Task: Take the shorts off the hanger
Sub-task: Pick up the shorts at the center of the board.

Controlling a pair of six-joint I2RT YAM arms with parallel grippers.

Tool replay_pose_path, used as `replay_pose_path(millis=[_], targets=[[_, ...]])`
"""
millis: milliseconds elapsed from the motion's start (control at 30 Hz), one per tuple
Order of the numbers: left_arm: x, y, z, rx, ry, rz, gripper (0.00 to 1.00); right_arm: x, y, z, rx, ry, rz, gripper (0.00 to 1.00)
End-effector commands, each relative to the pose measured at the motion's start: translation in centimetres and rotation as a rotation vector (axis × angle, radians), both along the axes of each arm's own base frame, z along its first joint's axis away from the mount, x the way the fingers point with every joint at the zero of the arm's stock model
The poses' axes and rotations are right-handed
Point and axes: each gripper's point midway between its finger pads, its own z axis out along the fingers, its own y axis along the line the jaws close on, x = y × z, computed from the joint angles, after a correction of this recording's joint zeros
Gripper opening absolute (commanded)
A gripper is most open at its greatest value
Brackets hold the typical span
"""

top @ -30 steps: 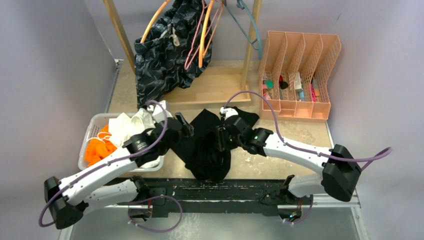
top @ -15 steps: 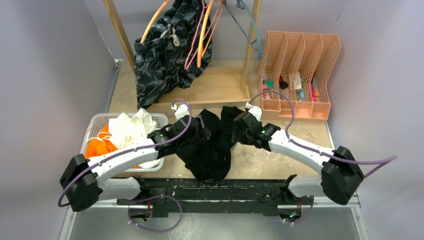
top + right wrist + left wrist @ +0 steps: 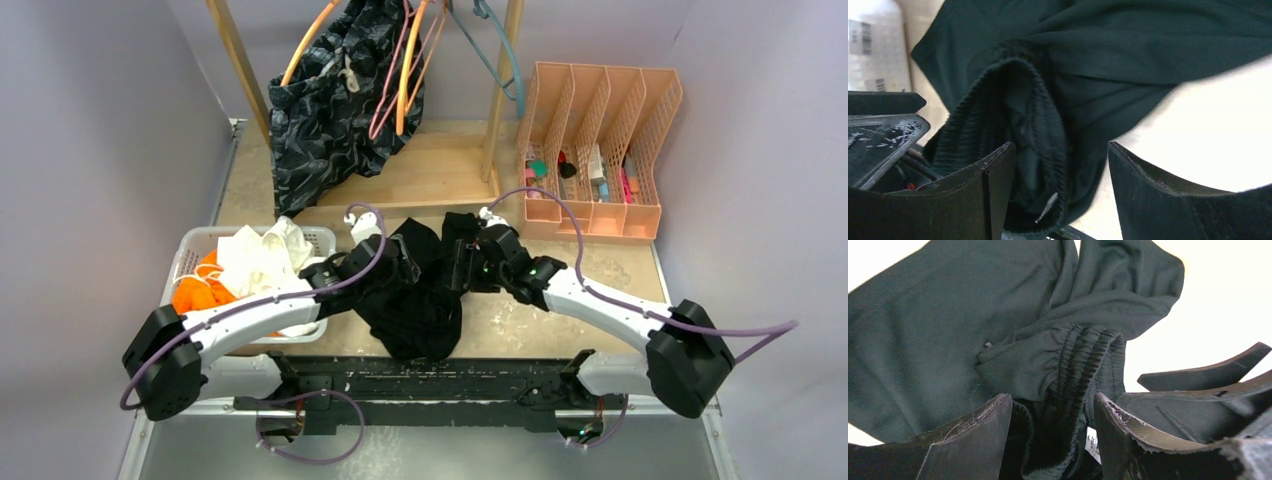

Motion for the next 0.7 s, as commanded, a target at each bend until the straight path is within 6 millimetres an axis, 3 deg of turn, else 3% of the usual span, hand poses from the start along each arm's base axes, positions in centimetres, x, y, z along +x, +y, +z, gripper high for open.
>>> replay_pose_path(millis=[0, 67, 133, 200, 267, 367, 467, 500, 600, 667], targets=[[0.8, 1.7, 3.2, -0.053, -0.098, 0.095, 0.6, 0.0, 4.1, 0.6, 0.129, -0.009, 0.165, 0.69], [0.8, 2.9, 3.8, -0.036, -0.112, 0.135, 0.6, 0.2, 4.7, -0.4, 0.123, 0.012, 0.186, 0.62], [0.7, 4.0, 4.4, -0.022, -0.125, 0.166, 0.6, 1.9, 4.0, -0.9, 0.038, -0.025, 0.119, 0.43], [0.5, 5.1, 5.0, -0.001, -0.136, 0.189, 0.6, 2.2, 3.9, -0.3, 0.009, -0.061, 0.122, 0.22], [0.3, 6.1, 5.6, 0.014, -0.149, 0.212, 0.6, 3.1, 1.7, 0.5, -0.087, -0.102, 0.017, 0.07], [0.1, 7.2, 5.9, 0.032, -0.161, 0.237, 0.6, 4.1, -2.9, 2.4, -0.246, -0.154, -0.157, 0.01], [0.0, 8.0, 6.0, 0.042, -0.17, 0.261, 0.6, 4.4, -6.6, 5.1, -0.375, -0.204, -0.272, 0.01], [0.0, 8.1, 6.1, 0.04, -0.173, 0.267, 0.6, 4.4, -7.3, 6.3, -0.385, -0.218, -0.306, 0.02], [0.1, 8.4, 6.4, 0.037, -0.183, 0.281, 0.6, 4.1, -7.9, 7.3, -0.38, -0.239, -0.308, 0.03], [0.1, 8.6, 6.6, 0.038, -0.189, 0.287, 0.6, 4.6, -6.7, 8.5, -0.334, -0.28, -0.264, 0.02]])
